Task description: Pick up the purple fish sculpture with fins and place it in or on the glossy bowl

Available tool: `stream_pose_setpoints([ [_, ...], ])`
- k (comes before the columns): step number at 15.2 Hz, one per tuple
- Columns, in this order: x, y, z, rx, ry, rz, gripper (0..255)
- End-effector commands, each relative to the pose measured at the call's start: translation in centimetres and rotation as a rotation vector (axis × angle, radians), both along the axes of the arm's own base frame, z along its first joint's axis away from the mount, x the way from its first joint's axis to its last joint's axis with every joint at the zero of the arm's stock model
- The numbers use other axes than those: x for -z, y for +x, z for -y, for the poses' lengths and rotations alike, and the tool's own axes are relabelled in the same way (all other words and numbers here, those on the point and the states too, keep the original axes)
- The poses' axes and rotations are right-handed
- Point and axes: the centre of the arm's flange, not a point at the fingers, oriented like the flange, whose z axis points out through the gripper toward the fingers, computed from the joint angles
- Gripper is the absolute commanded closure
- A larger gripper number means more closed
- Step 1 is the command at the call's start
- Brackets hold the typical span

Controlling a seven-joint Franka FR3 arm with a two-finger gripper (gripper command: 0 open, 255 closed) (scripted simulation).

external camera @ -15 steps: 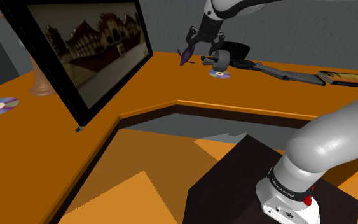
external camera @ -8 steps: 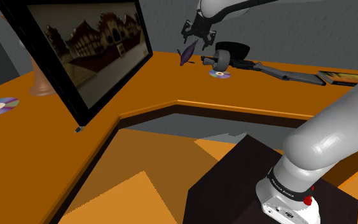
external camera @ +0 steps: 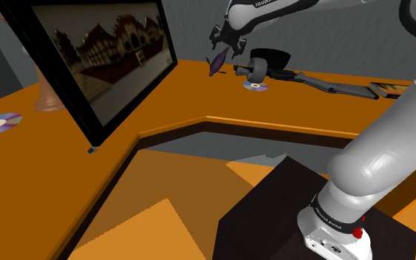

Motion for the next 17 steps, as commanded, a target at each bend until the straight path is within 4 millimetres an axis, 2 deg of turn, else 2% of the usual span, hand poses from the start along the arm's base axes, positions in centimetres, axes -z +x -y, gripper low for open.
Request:
stream_pose_setpoints([
  [1,0.91,0.51,0.22,0.001,0.000,0.001,0],
  [2,1.62,0.91,0.39,0.001,0.000,0.001,0],
  [10,1.61,0.90,0.39,0.001,0.000,0.001,0],
  [11,1.61,0.90,0.39,0.001,0.000,0.001,255],
  [17,1.60,0.91,0.38,0.001,0.000,0.001,255],
])
